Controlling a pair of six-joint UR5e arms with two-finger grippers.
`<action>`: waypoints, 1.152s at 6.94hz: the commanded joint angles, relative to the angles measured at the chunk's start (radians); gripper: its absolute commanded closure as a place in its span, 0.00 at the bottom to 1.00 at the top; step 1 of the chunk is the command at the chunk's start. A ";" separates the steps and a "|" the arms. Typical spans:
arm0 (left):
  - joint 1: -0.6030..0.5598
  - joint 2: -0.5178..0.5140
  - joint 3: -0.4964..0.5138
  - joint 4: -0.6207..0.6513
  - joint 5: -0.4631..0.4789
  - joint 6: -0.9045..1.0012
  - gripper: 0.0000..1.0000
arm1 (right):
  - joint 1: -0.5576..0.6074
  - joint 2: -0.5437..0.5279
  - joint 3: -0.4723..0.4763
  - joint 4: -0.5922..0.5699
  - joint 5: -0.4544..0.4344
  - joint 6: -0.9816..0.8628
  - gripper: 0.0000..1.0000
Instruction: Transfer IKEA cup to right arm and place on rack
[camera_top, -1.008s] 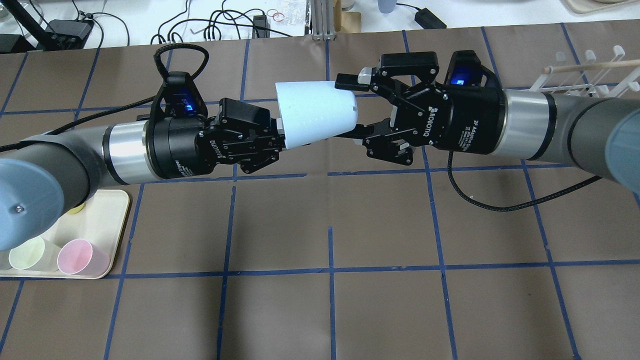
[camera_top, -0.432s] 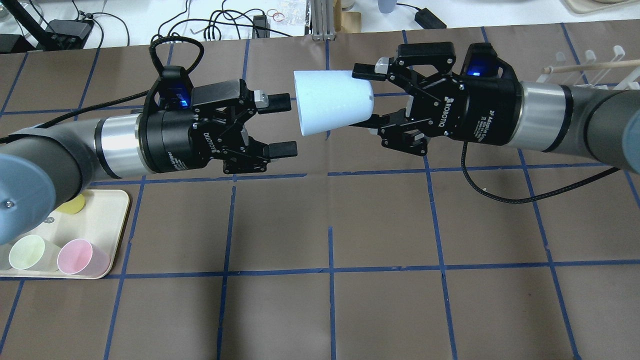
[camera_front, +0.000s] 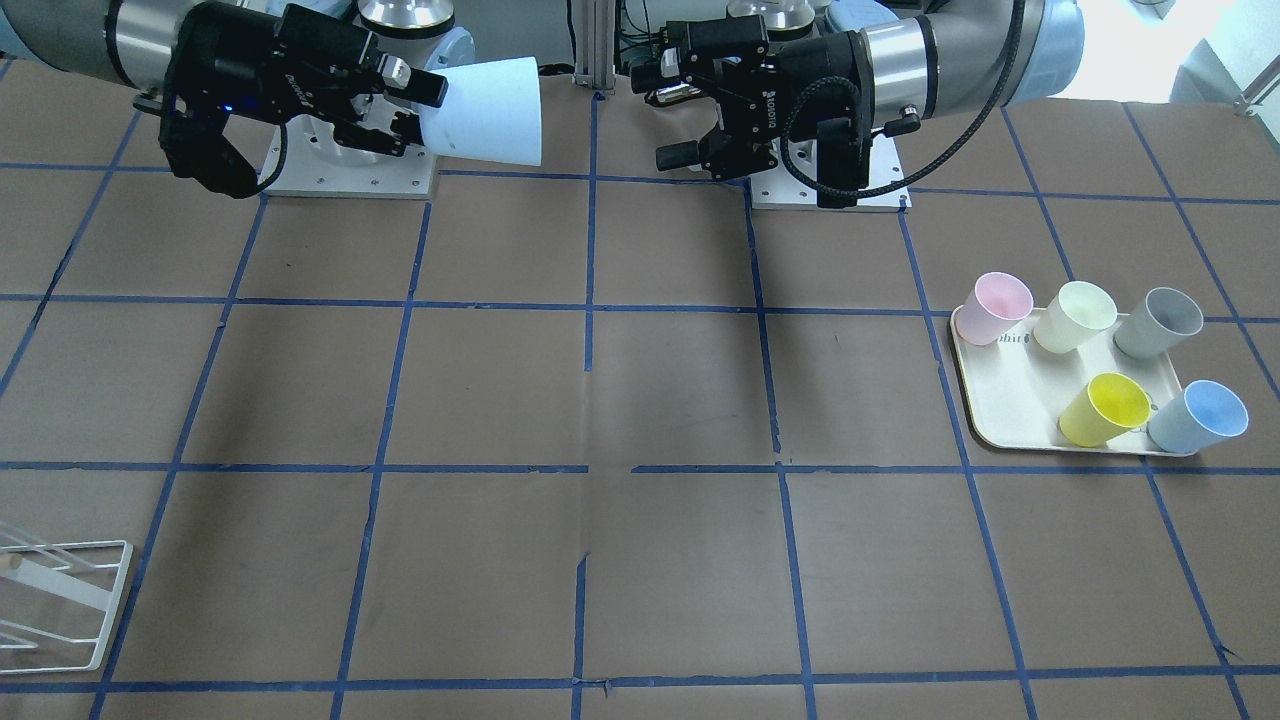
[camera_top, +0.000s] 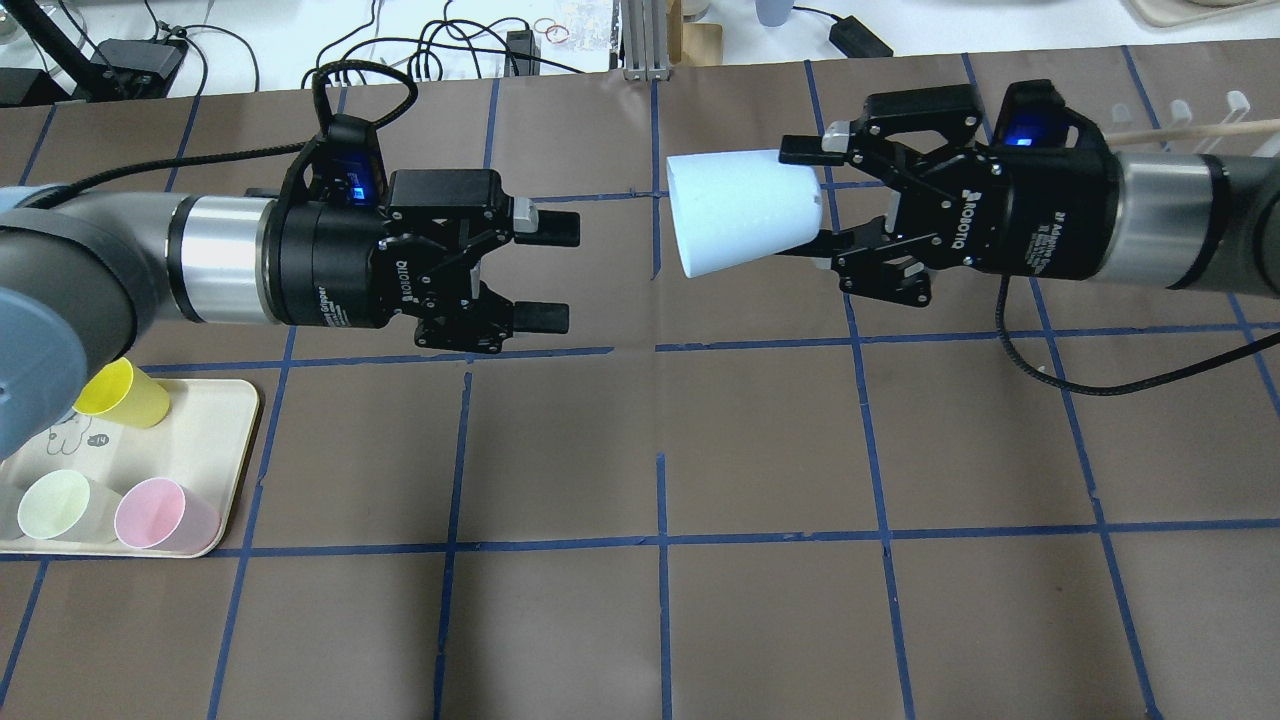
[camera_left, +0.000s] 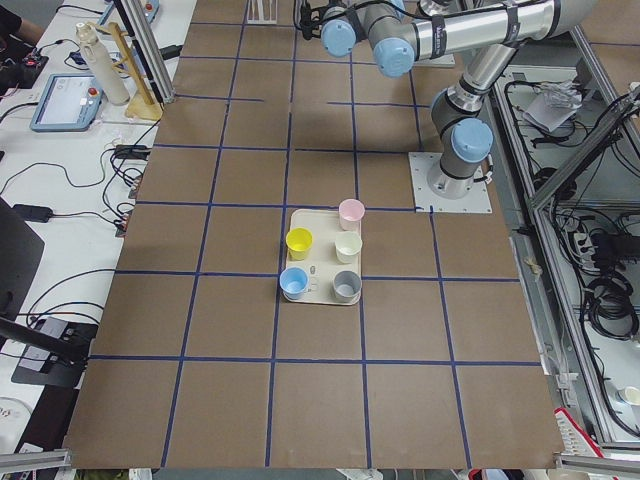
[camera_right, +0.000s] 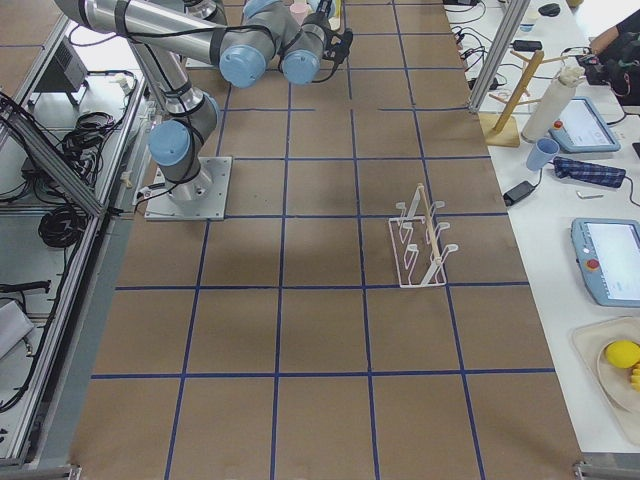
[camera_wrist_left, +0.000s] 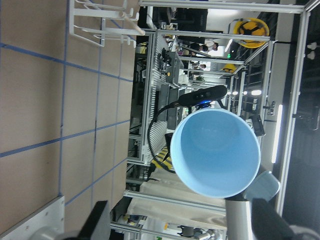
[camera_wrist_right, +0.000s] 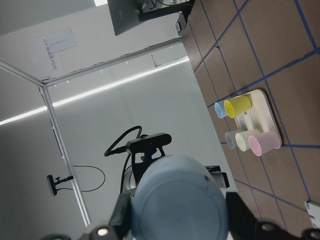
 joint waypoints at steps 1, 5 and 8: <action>-0.004 -0.010 0.004 0.262 0.415 -0.082 0.00 | -0.067 0.000 -0.148 -0.054 -0.285 0.078 0.83; -0.115 -0.116 0.242 0.323 1.025 -0.092 0.00 | -0.084 0.002 -0.185 -0.481 -0.858 0.149 0.82; -0.225 -0.155 0.321 0.301 1.133 -0.279 0.00 | -0.084 0.064 -0.184 -0.805 -1.130 0.146 0.82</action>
